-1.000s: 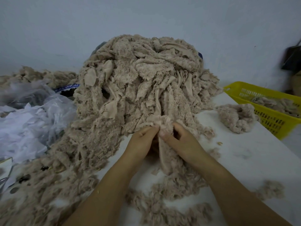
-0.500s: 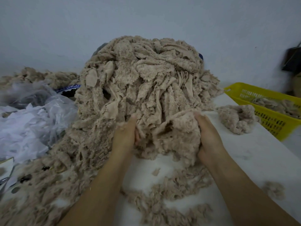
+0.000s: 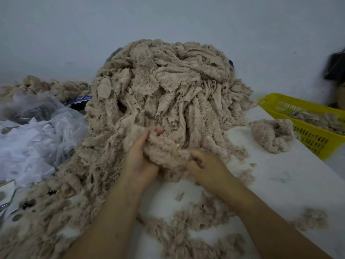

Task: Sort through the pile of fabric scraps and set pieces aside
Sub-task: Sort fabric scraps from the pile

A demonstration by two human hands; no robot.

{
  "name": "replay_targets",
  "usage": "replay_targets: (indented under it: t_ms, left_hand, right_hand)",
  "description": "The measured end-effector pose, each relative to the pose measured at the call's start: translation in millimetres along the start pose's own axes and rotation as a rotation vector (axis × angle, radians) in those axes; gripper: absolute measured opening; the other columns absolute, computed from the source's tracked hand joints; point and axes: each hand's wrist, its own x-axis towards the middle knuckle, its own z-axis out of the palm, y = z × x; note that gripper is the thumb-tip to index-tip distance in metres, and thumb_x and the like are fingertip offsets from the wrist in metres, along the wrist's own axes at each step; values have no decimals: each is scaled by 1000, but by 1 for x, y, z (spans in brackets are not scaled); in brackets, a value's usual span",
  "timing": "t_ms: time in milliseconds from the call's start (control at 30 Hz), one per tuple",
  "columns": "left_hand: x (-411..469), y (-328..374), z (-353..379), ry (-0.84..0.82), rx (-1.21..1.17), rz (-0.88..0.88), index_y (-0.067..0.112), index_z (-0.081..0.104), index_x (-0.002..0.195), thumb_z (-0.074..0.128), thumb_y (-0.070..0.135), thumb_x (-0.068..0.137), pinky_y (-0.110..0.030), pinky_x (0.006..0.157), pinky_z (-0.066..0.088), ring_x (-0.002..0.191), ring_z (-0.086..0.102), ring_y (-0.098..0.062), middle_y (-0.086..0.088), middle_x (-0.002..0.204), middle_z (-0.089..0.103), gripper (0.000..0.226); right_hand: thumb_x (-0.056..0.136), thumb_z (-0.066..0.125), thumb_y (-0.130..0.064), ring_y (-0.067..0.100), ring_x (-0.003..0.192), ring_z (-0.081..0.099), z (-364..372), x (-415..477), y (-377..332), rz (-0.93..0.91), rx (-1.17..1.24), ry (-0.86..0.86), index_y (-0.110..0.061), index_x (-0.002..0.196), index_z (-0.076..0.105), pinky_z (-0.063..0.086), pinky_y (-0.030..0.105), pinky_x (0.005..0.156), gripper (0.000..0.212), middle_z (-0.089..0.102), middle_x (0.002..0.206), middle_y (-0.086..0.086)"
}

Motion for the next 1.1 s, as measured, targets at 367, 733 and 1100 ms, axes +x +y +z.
replay_targets:
  t_ms: [367, 733, 1100]
  left_hand:
    - [-6, -1, -1, 31, 251, 127, 23, 72, 118, 60, 39, 91, -32, 76, 60, 106, 70, -14, 2, 117, 74, 34]
    - [-19, -25, 14, -238, 632, -27, 29, 62, 133, 61, 66, 80, -43, 94, 54, 113, 67, -26, -5, 119, 72, 64]
    - [-6, -17, 10, 94, 326, -86, 4, 63, 126, 41, 25, 107, -45, 90, 58, 107, 70, -31, -18, 115, 72, 35]
  right_hand:
    - [103, 50, -24, 22, 83, 72, -31, 13, 11, 354, 736, 576, -30, 98, 66, 60, 40, 69, 19, 75, 95, 1]
    - [97, 35, -43, 29, 126, 57, -26, 11, -3, 212, 1369, 64, -13, 137, 53, 49, 45, 100, 53, 60, 137, 14]
    - [91, 40, -58, 20, 107, 69, -15, 15, 1, 125, 959, 167, -22, 126, 62, 55, 32, 85, 55, 69, 124, 3]
